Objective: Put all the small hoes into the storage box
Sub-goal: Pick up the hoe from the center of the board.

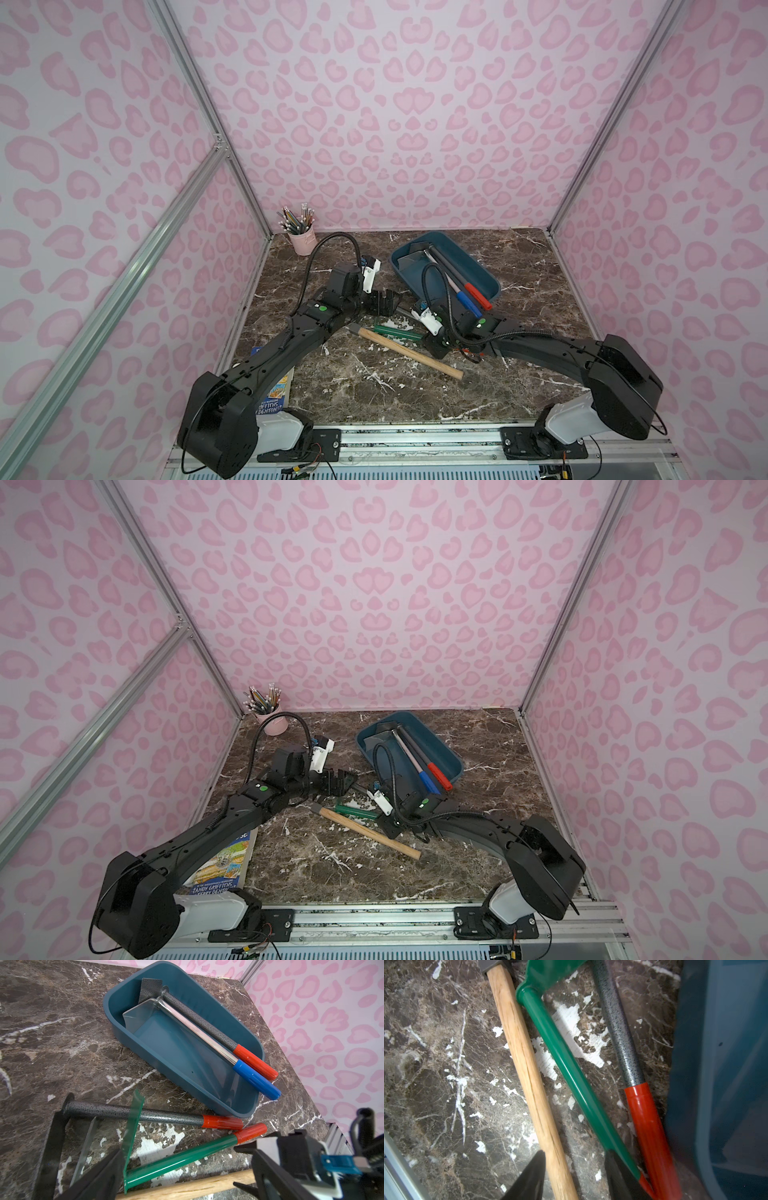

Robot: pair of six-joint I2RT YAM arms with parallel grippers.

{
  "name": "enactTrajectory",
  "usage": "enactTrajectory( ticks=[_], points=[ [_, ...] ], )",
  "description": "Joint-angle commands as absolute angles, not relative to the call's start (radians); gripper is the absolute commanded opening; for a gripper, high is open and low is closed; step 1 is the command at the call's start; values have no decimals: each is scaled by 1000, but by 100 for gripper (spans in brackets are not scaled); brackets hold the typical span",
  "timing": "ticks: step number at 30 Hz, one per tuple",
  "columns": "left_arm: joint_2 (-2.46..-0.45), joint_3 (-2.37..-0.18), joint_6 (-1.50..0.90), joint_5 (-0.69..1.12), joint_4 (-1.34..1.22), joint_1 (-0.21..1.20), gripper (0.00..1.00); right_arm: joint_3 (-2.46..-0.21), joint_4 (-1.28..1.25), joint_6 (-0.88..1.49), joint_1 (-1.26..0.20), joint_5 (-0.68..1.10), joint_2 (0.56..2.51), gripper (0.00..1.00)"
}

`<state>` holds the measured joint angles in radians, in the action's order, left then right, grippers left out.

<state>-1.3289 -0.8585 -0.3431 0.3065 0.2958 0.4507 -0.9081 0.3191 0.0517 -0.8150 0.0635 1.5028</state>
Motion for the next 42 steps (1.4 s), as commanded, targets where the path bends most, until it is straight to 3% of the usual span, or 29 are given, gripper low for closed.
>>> enactTrajectory(
  ticks=[1,42],
  points=[
    [-1321,-854,-351,295,243,450,99,-919,289,52,-829,74,1527,51],
    [-1338,-864,-406,301,254,399,99,-971,224,38,-916,39,1762,37]
  ],
)
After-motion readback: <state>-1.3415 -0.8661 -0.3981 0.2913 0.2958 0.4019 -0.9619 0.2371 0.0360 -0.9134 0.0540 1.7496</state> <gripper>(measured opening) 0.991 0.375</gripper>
